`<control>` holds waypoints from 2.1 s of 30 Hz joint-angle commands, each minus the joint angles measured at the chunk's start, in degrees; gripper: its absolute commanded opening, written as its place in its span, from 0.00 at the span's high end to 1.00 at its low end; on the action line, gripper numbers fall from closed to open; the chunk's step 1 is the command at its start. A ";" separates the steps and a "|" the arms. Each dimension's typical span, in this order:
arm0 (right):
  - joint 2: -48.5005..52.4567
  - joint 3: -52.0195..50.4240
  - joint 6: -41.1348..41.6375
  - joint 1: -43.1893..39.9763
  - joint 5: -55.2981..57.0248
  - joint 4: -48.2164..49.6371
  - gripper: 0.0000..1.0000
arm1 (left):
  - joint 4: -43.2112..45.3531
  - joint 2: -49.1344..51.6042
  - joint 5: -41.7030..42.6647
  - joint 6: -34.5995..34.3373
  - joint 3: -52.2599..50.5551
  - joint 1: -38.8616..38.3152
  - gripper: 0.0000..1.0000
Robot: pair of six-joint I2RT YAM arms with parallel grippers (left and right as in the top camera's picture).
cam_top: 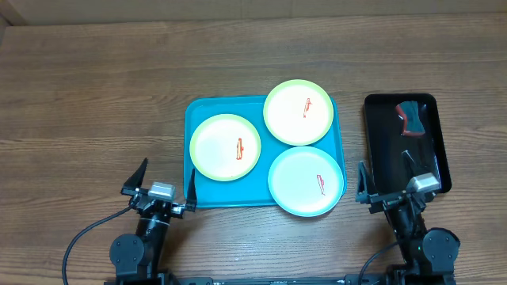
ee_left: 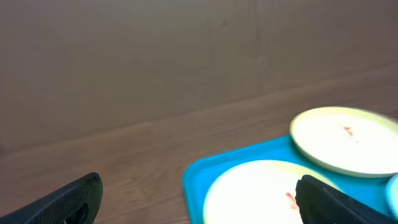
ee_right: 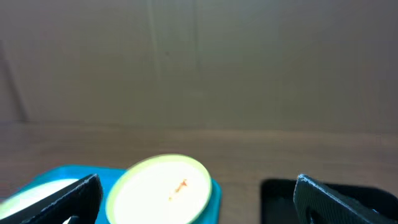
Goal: Clean dirty plates on tray and stack at the side
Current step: 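Move left gripper to the rim of the left cream plate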
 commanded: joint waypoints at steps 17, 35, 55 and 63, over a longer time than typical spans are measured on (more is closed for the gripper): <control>38.10 49.94 1.53 -1.46 4.22 -27.26 0.00 | -37.53 60.74 -2.86 -5.75 64.37 -4.76 0.00; 79.97 82.20 1.77 -4.98 -2.08 -61.05 0.01 | -58.75 100.52 -3.06 -9.53 82.86 -13.70 0.18; 83.10 82.16 1.75 -5.01 1.84 -64.02 0.07 | -63.21 115.01 -17.46 -27.30 83.08 -13.70 0.55; 83.71 82.16 1.75 -4.98 1.81 -64.22 0.07 | -63.65 115.03 -17.46 -13.20 86.71 -13.68 0.36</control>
